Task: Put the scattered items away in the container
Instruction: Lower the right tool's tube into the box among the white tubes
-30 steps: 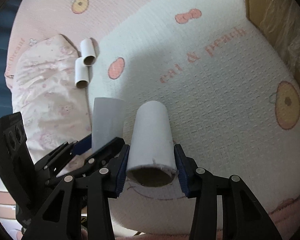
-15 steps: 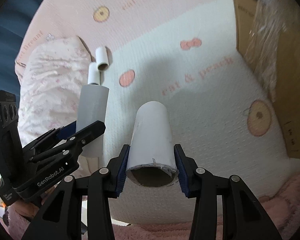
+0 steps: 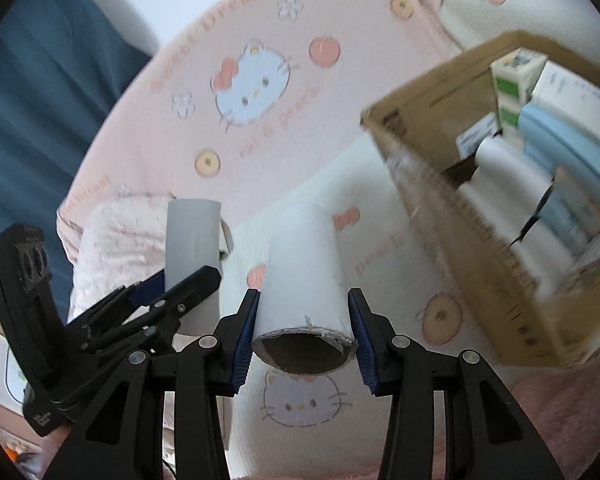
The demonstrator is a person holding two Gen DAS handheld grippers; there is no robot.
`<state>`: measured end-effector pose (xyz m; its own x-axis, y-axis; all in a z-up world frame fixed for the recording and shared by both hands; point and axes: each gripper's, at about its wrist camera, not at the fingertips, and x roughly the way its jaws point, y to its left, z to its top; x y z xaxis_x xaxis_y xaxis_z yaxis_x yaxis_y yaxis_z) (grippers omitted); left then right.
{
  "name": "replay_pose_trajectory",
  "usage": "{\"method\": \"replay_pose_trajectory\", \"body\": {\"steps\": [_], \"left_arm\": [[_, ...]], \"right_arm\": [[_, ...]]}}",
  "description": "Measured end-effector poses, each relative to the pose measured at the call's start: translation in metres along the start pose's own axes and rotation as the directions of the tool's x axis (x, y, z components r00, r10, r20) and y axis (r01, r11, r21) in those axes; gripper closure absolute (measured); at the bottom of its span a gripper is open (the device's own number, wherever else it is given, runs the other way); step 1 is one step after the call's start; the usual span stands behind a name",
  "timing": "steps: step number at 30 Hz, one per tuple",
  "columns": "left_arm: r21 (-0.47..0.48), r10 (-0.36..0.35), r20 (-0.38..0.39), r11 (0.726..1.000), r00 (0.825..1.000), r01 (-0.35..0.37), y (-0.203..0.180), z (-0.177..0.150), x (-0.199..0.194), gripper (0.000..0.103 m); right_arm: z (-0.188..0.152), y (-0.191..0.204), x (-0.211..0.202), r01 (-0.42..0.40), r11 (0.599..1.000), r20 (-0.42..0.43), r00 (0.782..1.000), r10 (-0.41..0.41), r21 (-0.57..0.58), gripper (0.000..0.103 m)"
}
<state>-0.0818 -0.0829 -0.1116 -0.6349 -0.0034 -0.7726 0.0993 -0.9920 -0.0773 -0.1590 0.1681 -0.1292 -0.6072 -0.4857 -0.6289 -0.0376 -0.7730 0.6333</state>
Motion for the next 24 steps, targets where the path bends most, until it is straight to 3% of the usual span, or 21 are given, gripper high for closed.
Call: {"method": "replay_pose_trajectory", "body": {"steps": [10,17,24], "left_arm": [[0.098,-0.022,0.084,0.995,0.996,0.013,-0.048,0.031,0.000,0.053],[0.154,-0.064,0.105,0.987,0.992,0.048,-0.078,0.057,0.019,0.053],[0.170,-0.095,0.066,0.982,0.993,0.083,-0.095,0.073,0.045,0.053]], "right_arm": [[0.029,-0.012,-0.038,-0.017,0.999,0.069,0.997,0.019,-0.032,0.062],[0.057,-0.043,-0.048,0.052,0.999,0.078,0.996,-0.051,-0.008,0.062],[0.073,-0.064,-0.044,0.112,0.994,0.057,0.992,-0.111,-0.006,0.062]]}}
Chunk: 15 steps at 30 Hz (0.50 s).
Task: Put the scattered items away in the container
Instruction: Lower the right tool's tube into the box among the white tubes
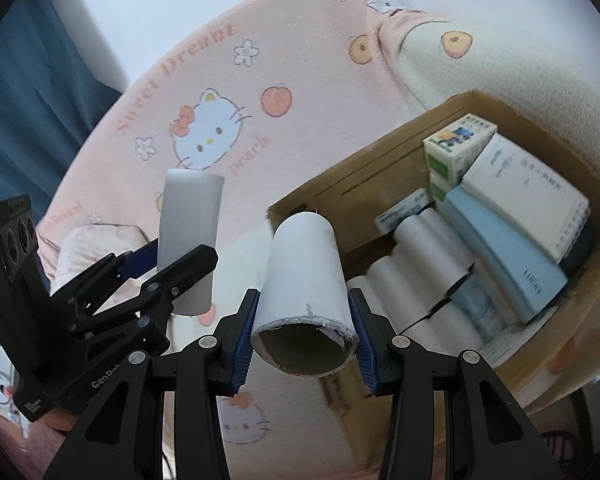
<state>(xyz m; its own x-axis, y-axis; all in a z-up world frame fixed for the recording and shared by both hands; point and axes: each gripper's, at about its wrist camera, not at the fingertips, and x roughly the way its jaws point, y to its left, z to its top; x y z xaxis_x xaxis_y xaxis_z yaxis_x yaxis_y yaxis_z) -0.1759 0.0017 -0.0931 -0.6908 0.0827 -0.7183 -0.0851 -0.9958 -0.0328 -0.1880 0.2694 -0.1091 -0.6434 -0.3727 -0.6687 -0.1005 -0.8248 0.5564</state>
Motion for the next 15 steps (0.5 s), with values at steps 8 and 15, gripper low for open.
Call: {"method": "replay_pose_trajectory", "body": {"steps": [8,15], "left_arm": [[-0.008,-0.051,-0.022,0.999,0.998,0.051,-0.011,0.015,0.028,0.053],[0.017,-0.063,-0.092,0.998,0.994,0.065,-0.021,0.018,0.058,0.053]], "right_arm": [[0.026,-0.020,0.016,0.077,0.997,-0.014,0.997,-0.077,-0.033,0.062],[0.038,-0.041,0.031,0.098,0.995,-0.054,0.994,-0.098,-0.007,0.062]]}}
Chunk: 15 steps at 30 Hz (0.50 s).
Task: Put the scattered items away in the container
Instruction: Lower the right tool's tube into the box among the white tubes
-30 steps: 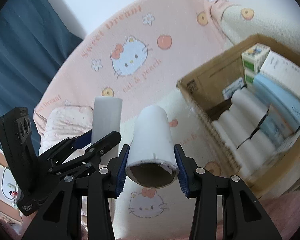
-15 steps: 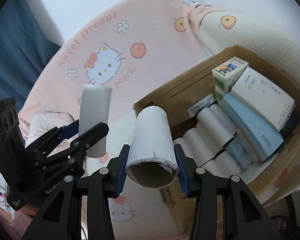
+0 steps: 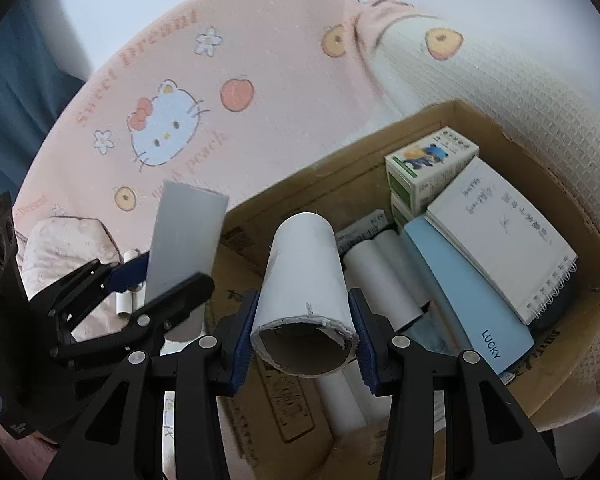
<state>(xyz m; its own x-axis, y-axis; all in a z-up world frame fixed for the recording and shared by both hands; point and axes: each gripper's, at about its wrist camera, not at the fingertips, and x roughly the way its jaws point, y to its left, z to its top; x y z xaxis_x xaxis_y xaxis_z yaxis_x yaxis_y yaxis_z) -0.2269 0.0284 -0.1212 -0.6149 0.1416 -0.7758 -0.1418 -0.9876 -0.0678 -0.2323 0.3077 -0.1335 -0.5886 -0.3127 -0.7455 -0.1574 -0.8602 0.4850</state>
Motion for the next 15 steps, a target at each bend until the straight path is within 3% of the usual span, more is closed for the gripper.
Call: {"method": "replay_pose_trajectory", "body": {"steps": [9,15], "left_arm": [[-0.008,-0.008,-0.094,1.000,0.996,0.007,0.000,0.004,0.029,0.053],[0.038,0.009,-0.106,0.999,0.994,-0.005,-0.006,0.002,0.037,0.053]], "right_arm": [[-0.001,-0.020,0.027,0.010,0.999,-0.091,0.996,-0.007,0.039,0.062],[-0.002,-0.034,0.038,-0.003,0.995,-0.129,0.992,0.015,0.096,0.062]]}}
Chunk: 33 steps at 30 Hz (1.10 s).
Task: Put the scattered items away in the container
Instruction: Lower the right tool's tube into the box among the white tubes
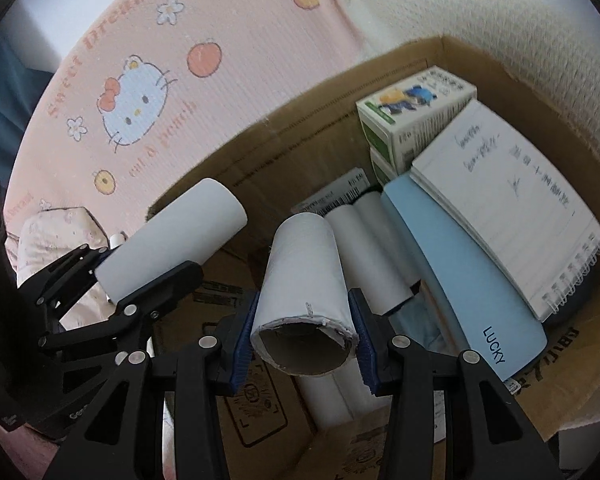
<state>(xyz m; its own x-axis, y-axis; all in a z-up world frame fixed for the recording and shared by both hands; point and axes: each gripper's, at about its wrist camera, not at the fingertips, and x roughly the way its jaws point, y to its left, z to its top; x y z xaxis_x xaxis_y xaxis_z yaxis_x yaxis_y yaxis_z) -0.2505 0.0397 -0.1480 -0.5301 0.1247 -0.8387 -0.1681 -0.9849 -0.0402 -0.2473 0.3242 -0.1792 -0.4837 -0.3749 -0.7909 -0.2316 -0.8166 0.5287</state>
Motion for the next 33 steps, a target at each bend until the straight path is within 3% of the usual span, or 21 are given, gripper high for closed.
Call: {"method": "replay_pose_trajectory", "body": {"steps": [5,16,26,33], "left_arm": [[-0.012,-0.012,0.007,1.000,1.000,0.012,0.003,0.001,-0.002,0.053],[-0.101,-0.030,0.063,0.994,0.998,0.036,0.026,0.003,-0.021,0.053],[-0.108,-0.065,0.078,0.991,0.995,0.073,0.027,0.007,-0.024,0.053],[-0.076,-0.080,0.070,0.993,0.994,0.085,0.021,0.007,-0.025,0.053]], "right_arm": [[-0.002,-0.005,0.005,0.006,1.000,-0.021,1.000,-0.006,0.010,0.062],[0.006,-0.003,0.025,-0.101,0.993,-0.091,0.990,0.106,0.055,0.062],[0.024,0.016,0.060,0.047,0.999,-0.142,0.989,-0.045,0.011,0.062],[0.021,0.023,0.073,0.088,0.996,-0.193,0.978,-0.085,0.008,0.062]]}}
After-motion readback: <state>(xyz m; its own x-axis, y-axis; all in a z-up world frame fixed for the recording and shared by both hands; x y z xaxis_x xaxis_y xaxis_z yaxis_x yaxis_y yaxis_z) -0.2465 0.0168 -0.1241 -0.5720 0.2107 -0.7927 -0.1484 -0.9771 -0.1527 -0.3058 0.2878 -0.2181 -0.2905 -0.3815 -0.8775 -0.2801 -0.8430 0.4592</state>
